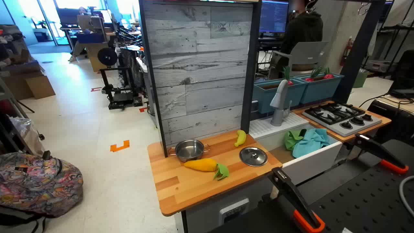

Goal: Put the carrot in the pot, move the banana to the left of the counter, then slide the spout to the right

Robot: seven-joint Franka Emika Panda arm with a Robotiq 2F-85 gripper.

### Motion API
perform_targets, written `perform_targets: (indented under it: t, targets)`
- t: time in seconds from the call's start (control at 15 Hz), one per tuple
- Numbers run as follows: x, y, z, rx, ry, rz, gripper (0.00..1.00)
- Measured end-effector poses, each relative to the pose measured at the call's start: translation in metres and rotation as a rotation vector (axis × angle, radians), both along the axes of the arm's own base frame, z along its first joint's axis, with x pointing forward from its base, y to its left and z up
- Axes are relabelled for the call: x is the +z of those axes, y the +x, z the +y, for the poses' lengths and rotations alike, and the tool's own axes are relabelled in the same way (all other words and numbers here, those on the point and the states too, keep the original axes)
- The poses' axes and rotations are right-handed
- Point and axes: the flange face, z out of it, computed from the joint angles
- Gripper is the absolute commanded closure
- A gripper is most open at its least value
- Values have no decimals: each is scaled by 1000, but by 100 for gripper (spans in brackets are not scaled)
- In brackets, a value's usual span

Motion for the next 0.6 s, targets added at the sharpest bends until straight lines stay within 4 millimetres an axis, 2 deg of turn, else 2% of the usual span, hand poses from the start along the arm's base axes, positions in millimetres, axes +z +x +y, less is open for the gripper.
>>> perform_targets:
  t: [0.27, 0.6]
  targets:
    - [-2, 2, 2, 5, 1, -2, 0]
    - [-31, 26, 24, 41, 45, -8, 0]
